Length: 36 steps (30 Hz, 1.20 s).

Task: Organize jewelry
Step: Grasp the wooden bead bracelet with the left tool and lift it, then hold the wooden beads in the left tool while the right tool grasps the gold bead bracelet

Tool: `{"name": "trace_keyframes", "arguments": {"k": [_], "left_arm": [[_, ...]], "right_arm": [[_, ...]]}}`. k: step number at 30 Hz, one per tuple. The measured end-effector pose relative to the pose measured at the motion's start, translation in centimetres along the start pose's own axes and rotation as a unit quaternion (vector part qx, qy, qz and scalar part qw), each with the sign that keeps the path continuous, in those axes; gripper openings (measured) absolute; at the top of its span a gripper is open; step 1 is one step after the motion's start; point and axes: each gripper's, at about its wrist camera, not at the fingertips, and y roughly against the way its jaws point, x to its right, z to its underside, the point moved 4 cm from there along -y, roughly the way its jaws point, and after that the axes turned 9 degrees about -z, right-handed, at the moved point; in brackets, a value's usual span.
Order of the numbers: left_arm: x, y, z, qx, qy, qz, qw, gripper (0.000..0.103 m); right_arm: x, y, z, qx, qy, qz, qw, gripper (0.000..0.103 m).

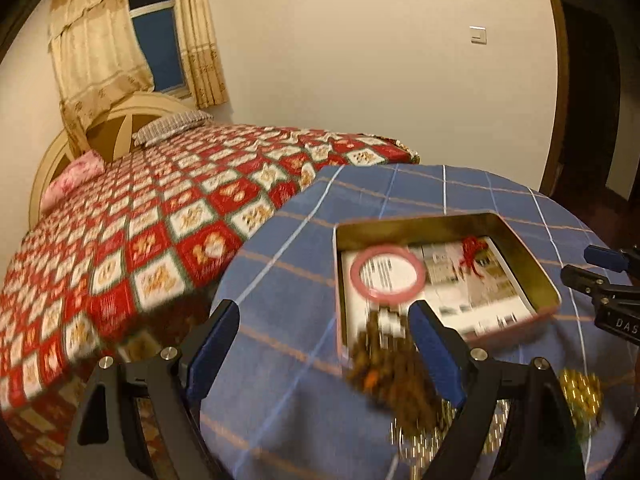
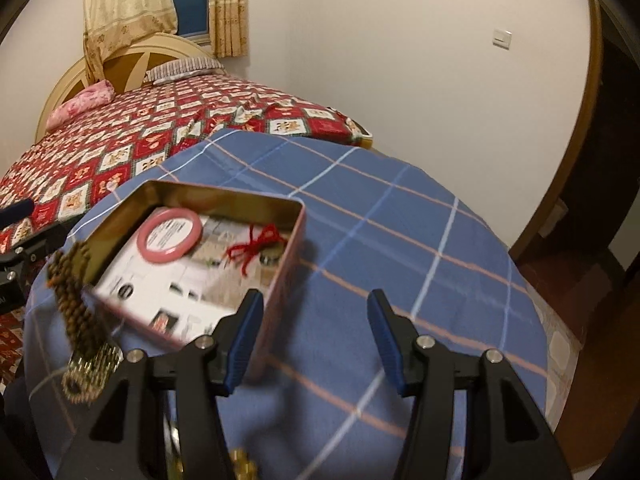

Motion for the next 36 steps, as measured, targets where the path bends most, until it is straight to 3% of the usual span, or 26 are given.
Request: {"name": "trace_keyframes", "arguments": {"k": [6, 13, 18, 19, 22, 25, 28, 36], "left_arm": [[-0.8, 0.8, 3.6, -0.022, 0.023, -0.002, 0.9995, 0.086], [0.8, 1.1, 3.6, -0.018, 0.015, 0.012, 0.9996, 0.086], [3.0, -1.0, 4.4, -0.039, -0.003, 0.026, 0.9989, 0.085], [3.1, -1.4, 4.6, -0.046, -0.001, 0.031, 0.9984, 0.07], [3.5, -1.6, 4.9, -0.054, 0.012, 0.074, 0.9958, 0.038], [3.7, -0.7, 4.7, -0.041, 0.007, 0.088, 0.9953, 0.023], [3.7, 0.3, 4.7, -0.033, 0.001, 0.091, 0.9953, 0.022], [2.5, 3.8, 4.1, 0.01, -0.016, 0.073, 0.9972, 0.021]], "right_arm": [[-1.0, 2.1, 3.5, -0.006, -0.006, 0.006, 1.0, 0.057], [-1.4, 3.3, 6.0, -0.009, -0.018, -0.004, 1.0, 0.057], [-2.0, 2.7, 6.9, -0.018, -0.014, -0.012, 1.0, 0.057], [-2.0, 2.4, 7.0, -0.019, -0.017, -0.012, 1.0, 0.057], [-2.0, 2.4, 7.1, -0.016, -0.021, -0.021, 0.999, 0.057], [-1.8, 2.5, 7.3, -0.018, -0.03, -0.033, 0.999, 0.055], [-2.0, 2.6, 7.4, -0.018, -0.03, -0.041, 0.999, 0.049], [-3.3, 2.6, 7.8, -0.032, -0.009, -0.056, 0.998, 0.049]]}}
